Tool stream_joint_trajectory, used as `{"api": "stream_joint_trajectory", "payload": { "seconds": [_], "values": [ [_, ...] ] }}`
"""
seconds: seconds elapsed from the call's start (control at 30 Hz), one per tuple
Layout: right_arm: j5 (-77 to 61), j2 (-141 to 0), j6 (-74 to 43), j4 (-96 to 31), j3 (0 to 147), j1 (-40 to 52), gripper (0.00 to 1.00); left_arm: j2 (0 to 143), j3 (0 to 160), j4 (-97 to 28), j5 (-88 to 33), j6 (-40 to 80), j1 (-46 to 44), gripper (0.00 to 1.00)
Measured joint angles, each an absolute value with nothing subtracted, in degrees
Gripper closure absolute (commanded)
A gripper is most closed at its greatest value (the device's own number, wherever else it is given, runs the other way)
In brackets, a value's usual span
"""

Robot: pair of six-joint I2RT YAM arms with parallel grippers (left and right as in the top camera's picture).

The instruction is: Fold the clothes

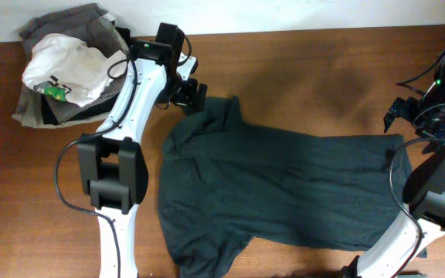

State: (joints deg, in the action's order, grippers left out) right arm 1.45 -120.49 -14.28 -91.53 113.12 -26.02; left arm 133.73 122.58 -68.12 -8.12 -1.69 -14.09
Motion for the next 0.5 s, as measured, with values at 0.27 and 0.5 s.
{"api": "stream_joint_trajectory", "payload": {
  "seconds": [0.27, 0.5],
  "values": [
    [1.5, -120.5, -14.1, -91.5, 113.0, -26.0, 0.01, 138.6, 122.6, -65.3, -15.1, -2.0, -14.0, 0.10],
    [1.4, -120.5, -14.0, -91.5, 113.0, -26.0, 0.01, 140.6, 122.6, -65.2, -19.5, -2.5, -14.0, 0.62]
  ]
}}
